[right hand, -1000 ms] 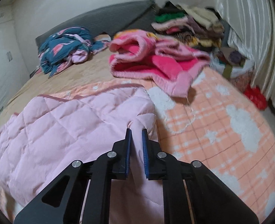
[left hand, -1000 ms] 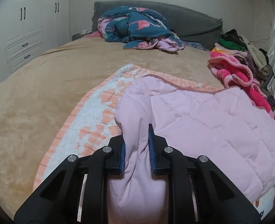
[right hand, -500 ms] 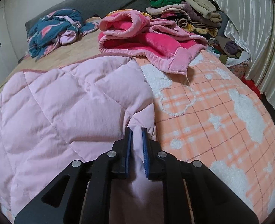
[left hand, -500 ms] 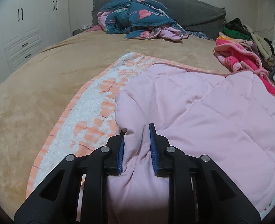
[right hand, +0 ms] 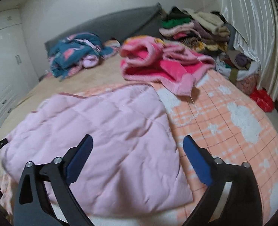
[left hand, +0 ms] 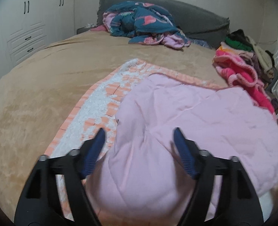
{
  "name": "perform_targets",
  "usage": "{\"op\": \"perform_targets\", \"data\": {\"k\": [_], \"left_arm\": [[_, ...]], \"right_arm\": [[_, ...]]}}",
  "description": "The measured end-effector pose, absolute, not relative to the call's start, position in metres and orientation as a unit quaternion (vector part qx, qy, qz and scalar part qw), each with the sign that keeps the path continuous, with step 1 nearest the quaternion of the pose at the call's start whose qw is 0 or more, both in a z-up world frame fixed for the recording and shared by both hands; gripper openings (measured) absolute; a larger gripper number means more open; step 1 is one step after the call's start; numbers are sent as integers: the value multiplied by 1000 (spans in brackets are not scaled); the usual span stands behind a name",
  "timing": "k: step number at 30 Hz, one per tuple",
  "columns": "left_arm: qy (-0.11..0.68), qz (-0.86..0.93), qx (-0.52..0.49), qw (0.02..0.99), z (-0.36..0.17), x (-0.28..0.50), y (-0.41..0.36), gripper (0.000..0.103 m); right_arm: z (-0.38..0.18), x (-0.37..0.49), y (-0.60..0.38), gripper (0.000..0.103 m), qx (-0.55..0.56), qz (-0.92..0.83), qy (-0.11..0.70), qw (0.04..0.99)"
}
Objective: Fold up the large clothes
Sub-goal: 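Open both tools and move them to the side of the folded jacket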
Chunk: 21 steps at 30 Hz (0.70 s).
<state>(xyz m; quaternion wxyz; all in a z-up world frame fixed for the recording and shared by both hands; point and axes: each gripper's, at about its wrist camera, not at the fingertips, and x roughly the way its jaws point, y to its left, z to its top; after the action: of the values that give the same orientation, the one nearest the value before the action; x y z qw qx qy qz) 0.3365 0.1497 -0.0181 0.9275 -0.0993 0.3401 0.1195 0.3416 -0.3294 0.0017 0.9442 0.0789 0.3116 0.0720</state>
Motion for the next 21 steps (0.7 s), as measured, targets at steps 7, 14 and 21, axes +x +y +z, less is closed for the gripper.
{"op": "perform_targets", "data": {"k": [7,14,21], "left_arm": [[302,135,-87,940,0,287,134,94],[308,101,-127,938,-5,260,116,94],[332,90,-104,933,-23,244,91,94]], "right_arm": [[11,296,-320,99,91,104,300,944],[-3,262,-316,99,102,101,318,937],[-27,241,-324,99,129,92,341,926]]}}
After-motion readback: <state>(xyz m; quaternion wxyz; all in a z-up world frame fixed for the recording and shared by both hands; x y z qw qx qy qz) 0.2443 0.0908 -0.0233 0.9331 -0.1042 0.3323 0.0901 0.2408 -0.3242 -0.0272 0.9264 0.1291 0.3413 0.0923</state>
